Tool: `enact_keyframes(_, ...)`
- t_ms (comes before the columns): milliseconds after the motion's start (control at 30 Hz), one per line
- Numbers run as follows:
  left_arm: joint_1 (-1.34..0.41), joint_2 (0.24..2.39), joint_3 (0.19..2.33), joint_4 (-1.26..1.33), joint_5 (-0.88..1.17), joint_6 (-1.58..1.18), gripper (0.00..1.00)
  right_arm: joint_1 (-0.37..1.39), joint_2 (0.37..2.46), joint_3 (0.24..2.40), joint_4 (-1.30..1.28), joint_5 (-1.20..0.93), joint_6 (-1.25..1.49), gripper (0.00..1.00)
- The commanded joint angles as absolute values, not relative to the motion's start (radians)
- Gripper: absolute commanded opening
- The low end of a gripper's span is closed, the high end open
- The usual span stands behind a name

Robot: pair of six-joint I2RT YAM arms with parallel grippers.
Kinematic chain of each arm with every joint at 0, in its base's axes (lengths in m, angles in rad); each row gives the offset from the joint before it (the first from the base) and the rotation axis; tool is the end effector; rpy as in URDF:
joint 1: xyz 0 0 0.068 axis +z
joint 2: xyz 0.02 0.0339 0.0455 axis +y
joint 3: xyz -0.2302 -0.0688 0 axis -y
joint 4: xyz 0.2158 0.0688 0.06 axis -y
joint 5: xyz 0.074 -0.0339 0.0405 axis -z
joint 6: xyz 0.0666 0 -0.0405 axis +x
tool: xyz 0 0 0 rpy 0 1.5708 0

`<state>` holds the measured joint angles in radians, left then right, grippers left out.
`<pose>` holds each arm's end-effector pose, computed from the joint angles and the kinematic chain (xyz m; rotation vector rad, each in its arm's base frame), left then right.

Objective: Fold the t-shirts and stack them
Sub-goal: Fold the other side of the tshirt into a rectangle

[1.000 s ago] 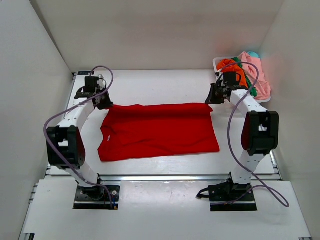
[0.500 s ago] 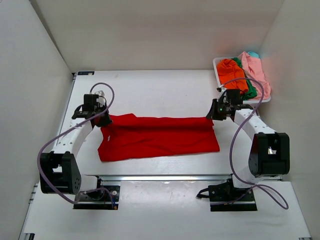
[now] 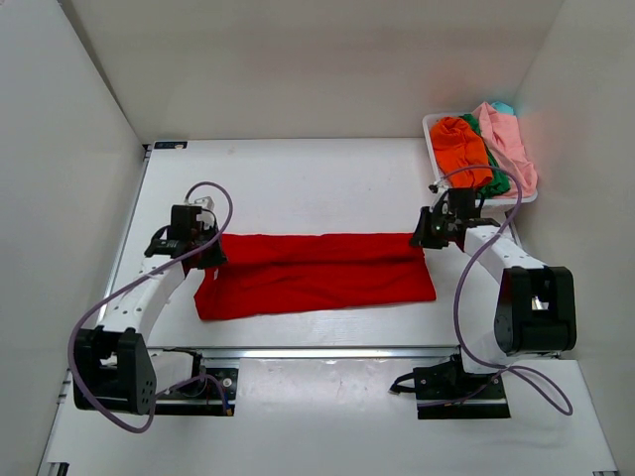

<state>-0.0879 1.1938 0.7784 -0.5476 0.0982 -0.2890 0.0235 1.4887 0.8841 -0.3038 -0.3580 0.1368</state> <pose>0.2355 -0.0273 0.1802 -0.2168 2.5402 -0.2728 0.2960 0.0303 0.1621 -0.0135 2.4681 0.5121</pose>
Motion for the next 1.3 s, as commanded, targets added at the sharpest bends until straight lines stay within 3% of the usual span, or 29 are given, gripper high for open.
enact_keyframes(0, -0.084, 1.154, 0.773, -0.552, 0.095, -0.273, 0.00, 0.005, 1.488, 0.891, -0.232, -0.371, 0.094, 0.00)
enact_keyframes(233, -0.083, 1.124, 0.753, -0.569, 0.101, -0.276, 0.00, 0.002, 1.546, 0.973, -0.259, -0.417, 0.014, 0.00)
enact_keyframes(700, -0.094, 1.052, 0.723, -0.649, 0.106, -0.272, 0.00, -0.024, 1.465, 0.847, -0.304, -0.436, 0.012, 0.00)
enact_keyframes(800, -0.087, 1.017, 0.721, -0.675, 0.078, -0.278, 0.18, -0.061, 1.402, 0.827, -0.376, -0.390, 0.070, 0.00)
enact_keyframes(833, -0.084, 1.011, 0.724, -0.672, 0.074, -0.282, 0.24, -0.060, 1.360, 0.813, -0.403, -0.371, 0.074, 0.09)
enact_keyframes(867, -0.081, 0.994, 0.724, -0.678, 0.065, -0.288, 0.38, -0.066, 1.342, 0.818, -0.414, -0.350, 0.092, 0.25)
enact_keyframes(900, -0.087, 0.980, 0.732, -0.675, 0.064, -0.296, 0.45, -0.064, 1.310, 0.807, -0.423, -0.344, 0.095, 0.29)
enact_keyframes(1033, -0.103, 0.985, 0.756, -0.681, 0.090, -0.314, 0.51, -0.055, 1.249, 0.802, -0.384, -0.366, 0.097, 0.54)
enact_keyframes(1267, -0.211, 1.006, 0.706, -0.599, 0.100, -0.411, 0.47, 0.037, 1.385, 0.877, -0.315, -0.408, 0.109, 0.54)
